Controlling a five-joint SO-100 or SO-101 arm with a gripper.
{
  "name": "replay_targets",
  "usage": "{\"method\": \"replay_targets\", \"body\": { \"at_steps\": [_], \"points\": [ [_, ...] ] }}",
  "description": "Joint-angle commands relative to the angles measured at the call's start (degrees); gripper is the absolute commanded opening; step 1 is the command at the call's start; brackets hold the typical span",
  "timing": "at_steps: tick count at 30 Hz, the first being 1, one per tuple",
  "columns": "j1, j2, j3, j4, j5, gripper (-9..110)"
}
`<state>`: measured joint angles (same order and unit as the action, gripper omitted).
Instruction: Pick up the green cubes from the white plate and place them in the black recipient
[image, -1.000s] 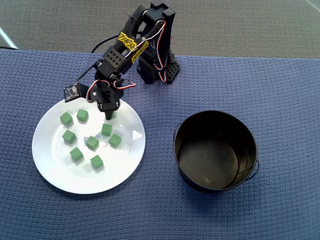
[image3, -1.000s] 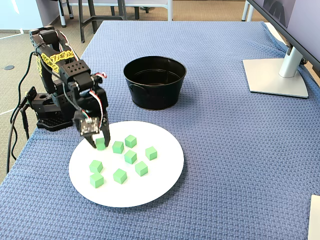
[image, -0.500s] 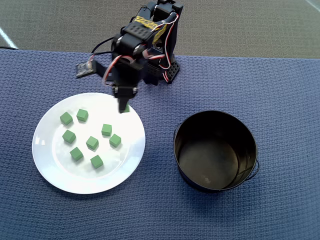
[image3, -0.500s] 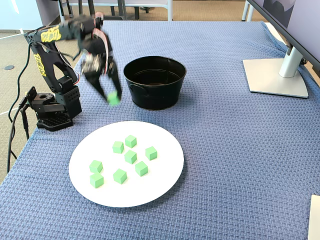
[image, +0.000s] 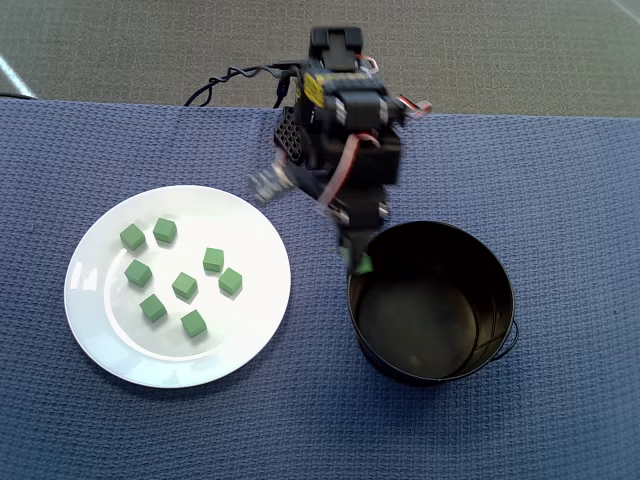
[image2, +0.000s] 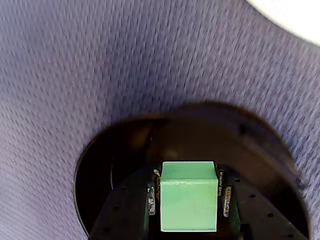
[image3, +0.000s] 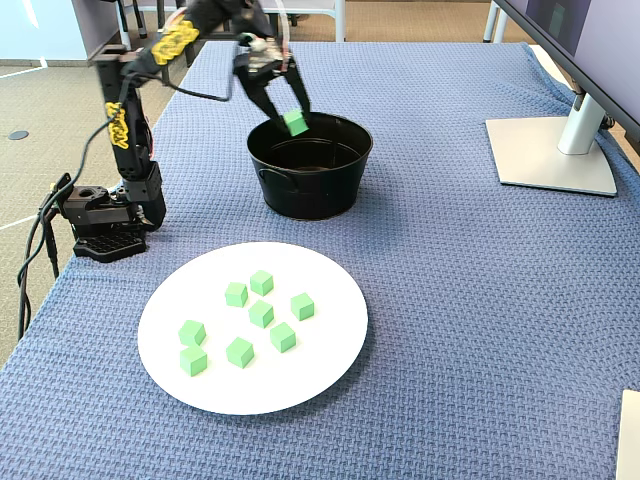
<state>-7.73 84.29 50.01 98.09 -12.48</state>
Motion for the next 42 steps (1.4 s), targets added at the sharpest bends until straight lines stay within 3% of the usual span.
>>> {"method": "replay_targets", "body": {
  "at_steps": [1,12,13,15,18,24,30,36,39,42],
  "points": [
    [-6.9,-2.5,-1.4,-2.8,2.6,0],
    [-17.5,-6.5,6.4,-11.2,5.6,0],
    [-17.6,-6.2,7.1,-11.5,5.1,5],
    [-18.0,-4.7,8.9,-11.5,2.8,33],
    [-17.1,-1.6,10.6,-11.5,0.8,43],
    [-9.8,3.3,6.2,-6.3,-0.8,42],
    [6.8,8.3,2.6,-2.5,-1.8,49],
    [27.3,10.2,18.3,-15.9,0.1,45],
    [31.6,8.9,24.6,-20.4,0.6,41],
    [33.0,9.8,32.9,-25.9,2.6,30]
  ]
}}
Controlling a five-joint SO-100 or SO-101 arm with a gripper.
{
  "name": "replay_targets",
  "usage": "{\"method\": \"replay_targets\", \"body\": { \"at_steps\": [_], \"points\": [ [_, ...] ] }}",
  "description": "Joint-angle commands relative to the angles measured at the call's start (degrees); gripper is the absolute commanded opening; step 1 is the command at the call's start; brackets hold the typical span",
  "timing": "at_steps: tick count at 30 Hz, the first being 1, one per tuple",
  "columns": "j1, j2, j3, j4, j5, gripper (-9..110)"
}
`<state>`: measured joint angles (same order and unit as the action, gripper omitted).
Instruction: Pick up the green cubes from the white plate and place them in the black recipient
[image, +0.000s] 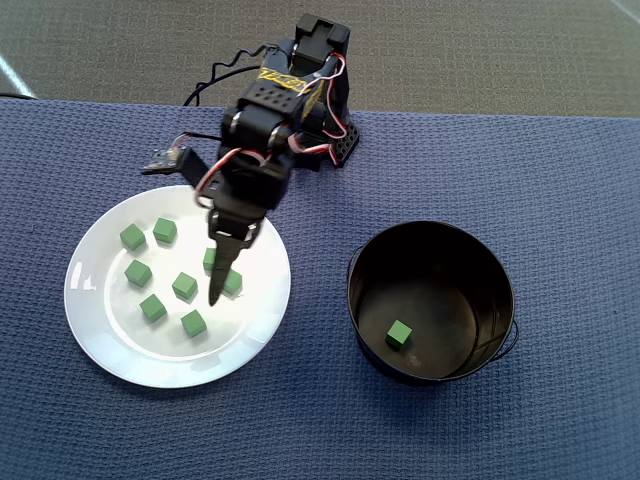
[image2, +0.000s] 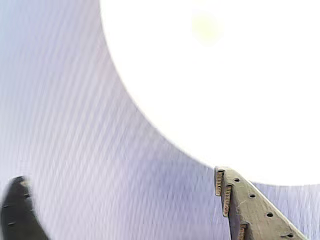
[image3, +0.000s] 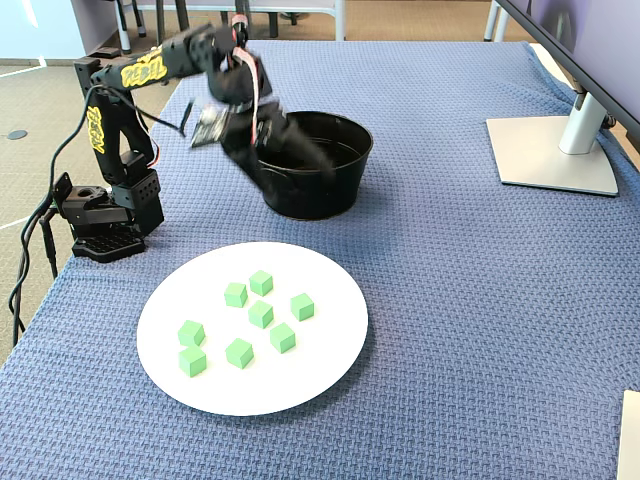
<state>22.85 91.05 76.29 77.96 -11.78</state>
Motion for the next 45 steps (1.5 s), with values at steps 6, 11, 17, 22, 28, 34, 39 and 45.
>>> {"method": "replay_targets", "body": {
  "at_steps": [6,11,17,22,28,34,39,45],
  "points": [
    [4.0,6.2,16.3,-9.8,14.2,18],
    [0.8,9.0,21.7,-8.9,22.1,21],
    [-1.7,10.8,25.9,-9.6,27.2,24],
    [-1.9,8.3,28.1,-11.8,26.1,25],
    [-0.2,4.3,27.0,-12.7,22.8,24],
    [2.1,-1.8,24.4,-13.2,18.8,23],
    [3.8,-5.9,23.4,-14.8,18.1,22],
    [4.3,-7.8,21.9,-14.8,16.8,19]
  ]
}}
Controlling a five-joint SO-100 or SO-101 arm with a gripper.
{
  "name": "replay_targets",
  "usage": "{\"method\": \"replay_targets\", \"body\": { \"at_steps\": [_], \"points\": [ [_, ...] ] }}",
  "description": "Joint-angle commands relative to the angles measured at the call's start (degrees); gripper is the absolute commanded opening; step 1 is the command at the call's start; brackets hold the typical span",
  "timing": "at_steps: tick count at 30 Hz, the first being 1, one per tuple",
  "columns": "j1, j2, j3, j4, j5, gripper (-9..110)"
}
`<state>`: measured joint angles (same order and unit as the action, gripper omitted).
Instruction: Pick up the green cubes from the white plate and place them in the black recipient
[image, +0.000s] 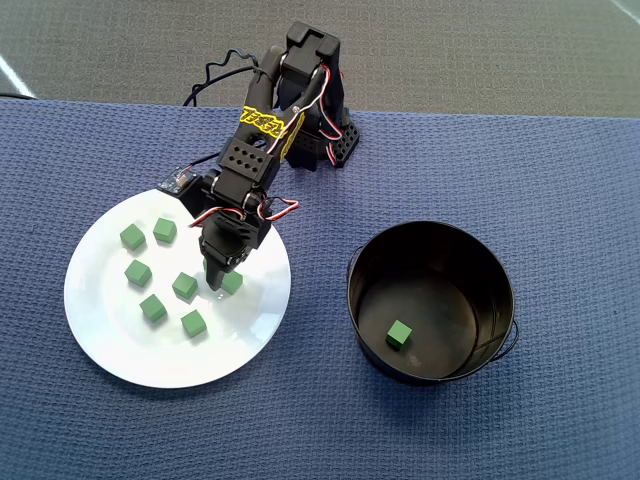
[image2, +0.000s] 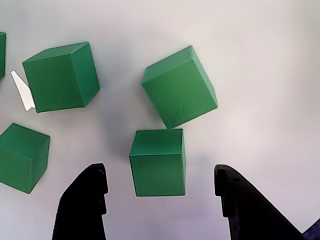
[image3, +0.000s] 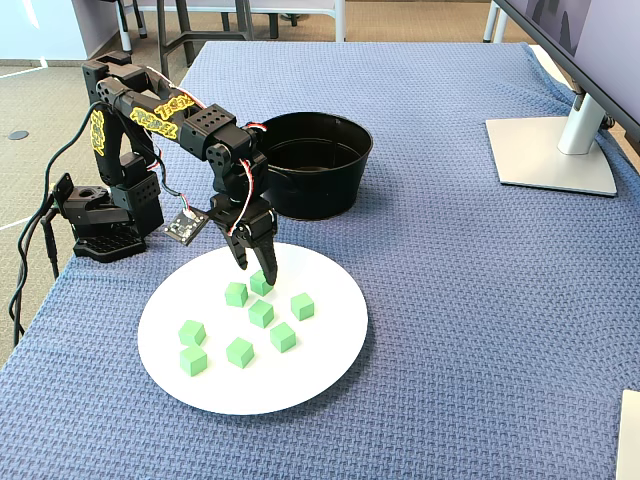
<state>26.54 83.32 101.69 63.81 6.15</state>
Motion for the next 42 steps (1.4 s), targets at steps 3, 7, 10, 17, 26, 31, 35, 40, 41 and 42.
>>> {"method": "replay_targets", "body": {
  "at_steps": [3,7,10,17,26,31,35,40,41,42],
  "points": [
    [0.9,-1.5,-4.4,-0.8,-1.7,16],
    [1.4,-2.8,-4.8,-2.0,-1.9,16],
    [1.3,-3.9,-5.1,-2.2,-2.2,16],
    [1.5,-4.1,-5.1,-2.5,-1.8,2],
    [2.4,0.4,-3.1,-3.1,-1.3,0],
    [1.3,12.8,-0.5,1.3,-0.8,0],
    [-0.8,25.0,-0.5,9.1,0.1,0],
    [-8.3,36.7,-4.1,18.2,2.8,0],
    [-10.5,38.1,-5.6,19.8,3.6,0],
    [-13.0,39.1,-7.6,21.4,4.4,0]
  ]
}}
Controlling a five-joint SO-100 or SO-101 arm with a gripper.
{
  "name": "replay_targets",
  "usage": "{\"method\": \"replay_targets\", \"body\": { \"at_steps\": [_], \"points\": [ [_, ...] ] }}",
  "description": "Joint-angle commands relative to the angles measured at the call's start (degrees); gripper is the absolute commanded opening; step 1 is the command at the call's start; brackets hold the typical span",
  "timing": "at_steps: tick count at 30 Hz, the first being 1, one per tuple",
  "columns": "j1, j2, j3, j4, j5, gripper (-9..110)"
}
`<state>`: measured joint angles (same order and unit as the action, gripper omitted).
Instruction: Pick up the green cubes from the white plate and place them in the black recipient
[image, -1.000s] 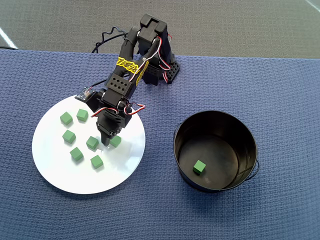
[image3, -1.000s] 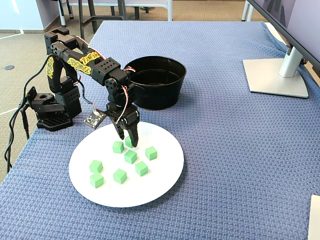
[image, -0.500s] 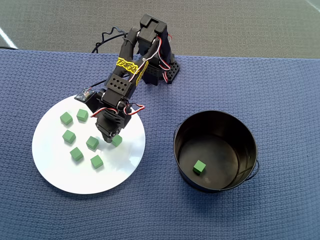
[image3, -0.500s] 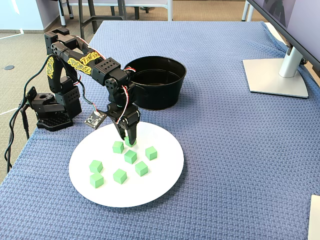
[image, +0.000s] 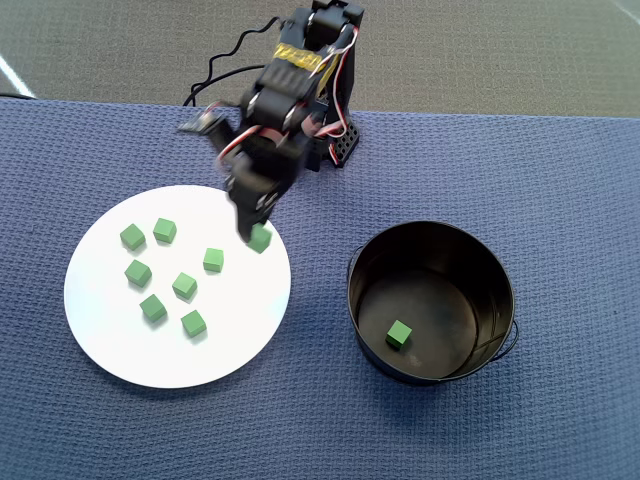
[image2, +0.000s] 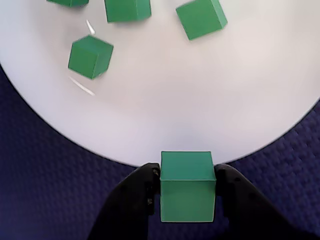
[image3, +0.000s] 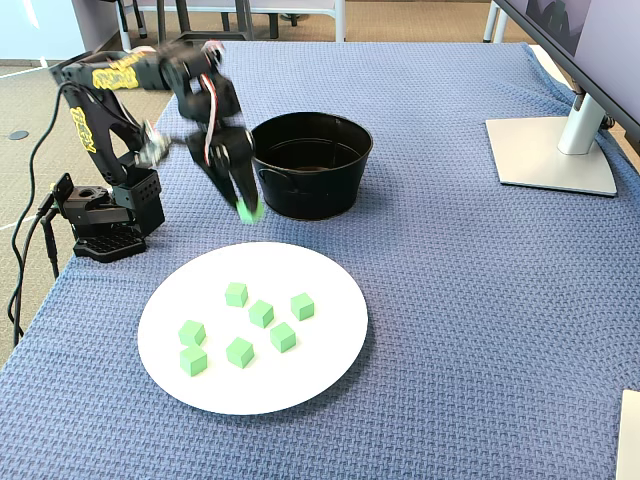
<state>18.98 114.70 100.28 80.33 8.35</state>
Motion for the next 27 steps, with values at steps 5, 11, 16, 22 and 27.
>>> {"method": "replay_targets", "body": {
  "at_steps": [5,11,16,22,27],
  "points": [
    [-15.1,7.6,-15.8,7.6,3.5,0],
    [-26.2,-1.3,-25.6,6.2,3.8,0],
    [-33.4,-12.5,-32.0,3.3,5.2,0],
    [-40.4,-23.0,-34.4,-0.8,5.2,0],
    [-45.7,-29.0,-33.9,-2.1,3.9,0]
  ]
}}
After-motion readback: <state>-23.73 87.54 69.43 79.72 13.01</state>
